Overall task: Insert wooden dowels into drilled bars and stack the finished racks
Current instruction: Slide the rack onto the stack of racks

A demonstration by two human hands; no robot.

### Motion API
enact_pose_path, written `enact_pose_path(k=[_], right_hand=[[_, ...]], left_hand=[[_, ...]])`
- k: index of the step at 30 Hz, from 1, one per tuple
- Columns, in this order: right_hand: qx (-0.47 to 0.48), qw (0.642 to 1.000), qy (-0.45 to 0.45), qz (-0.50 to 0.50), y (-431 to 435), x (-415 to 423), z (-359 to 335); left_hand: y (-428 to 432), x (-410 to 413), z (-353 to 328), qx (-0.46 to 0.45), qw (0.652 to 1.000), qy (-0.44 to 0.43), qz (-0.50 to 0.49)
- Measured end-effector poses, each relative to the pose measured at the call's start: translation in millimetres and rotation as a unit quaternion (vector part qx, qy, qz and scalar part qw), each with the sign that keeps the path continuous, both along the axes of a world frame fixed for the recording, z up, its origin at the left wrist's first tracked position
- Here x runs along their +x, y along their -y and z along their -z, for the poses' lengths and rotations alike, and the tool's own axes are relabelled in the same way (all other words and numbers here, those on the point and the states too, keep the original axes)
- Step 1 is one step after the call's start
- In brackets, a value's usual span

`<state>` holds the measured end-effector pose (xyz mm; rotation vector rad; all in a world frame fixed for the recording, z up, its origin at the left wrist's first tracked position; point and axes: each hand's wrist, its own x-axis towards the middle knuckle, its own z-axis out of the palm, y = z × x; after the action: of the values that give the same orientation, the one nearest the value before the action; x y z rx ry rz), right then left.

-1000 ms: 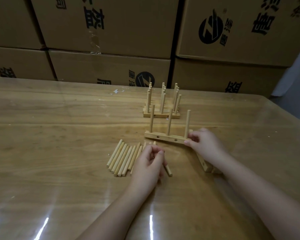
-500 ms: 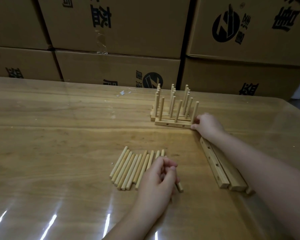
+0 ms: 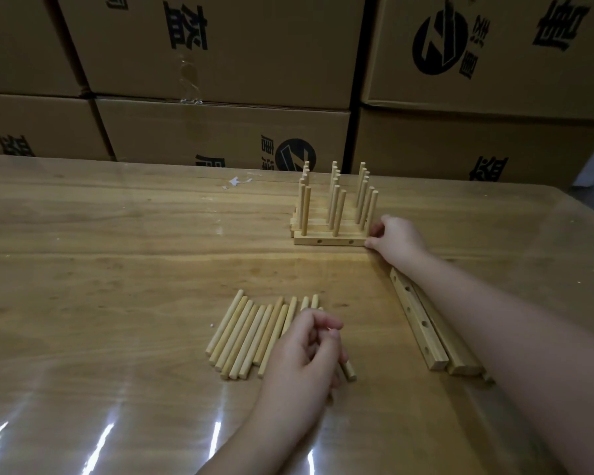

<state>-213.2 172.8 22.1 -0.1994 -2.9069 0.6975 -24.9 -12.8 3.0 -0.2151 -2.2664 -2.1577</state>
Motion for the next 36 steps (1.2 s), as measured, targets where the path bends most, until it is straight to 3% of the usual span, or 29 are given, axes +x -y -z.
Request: enact_pose_path(k=[7,10,17,23,31,36], right_hand=[[0.023,0.999,0.005,-0.023,-1.8,9.3,-0.8],[-0.033,0.999,-0.003,-0.029,-14.3,27.0,-6.4],[-0.172,0.982,-0.044,0.064,-67.5,110.6,5.4],[-0.234,0.967,-0.033,0.099,-75.8,164.8,10.7],[-0.104,0.98,-0.076,0.154,-33.5,180.7,26.7],[-0.11,0.981,-0.099,0.127,-29.2,181.6,27.8]], left_hand=[[-0.4,-1.2,-0.5,0.009,1.0,0.001,-0.006],[-0.1,-1.2,-0.1,0.01,1.0,0.011,-0.005],[-0.2,-0.1,-0.1,-0.006,1.0,0.009,0.001],[-0.8,-1.3,1.0,-0.027,1.0,0.008,-0.001],[-2.1,-1.5,1.4,-0.038,0.999,0.002,-0.001],[-2.6,-1.2,2.0,-0.041,0.999,-0.007,0.003]])
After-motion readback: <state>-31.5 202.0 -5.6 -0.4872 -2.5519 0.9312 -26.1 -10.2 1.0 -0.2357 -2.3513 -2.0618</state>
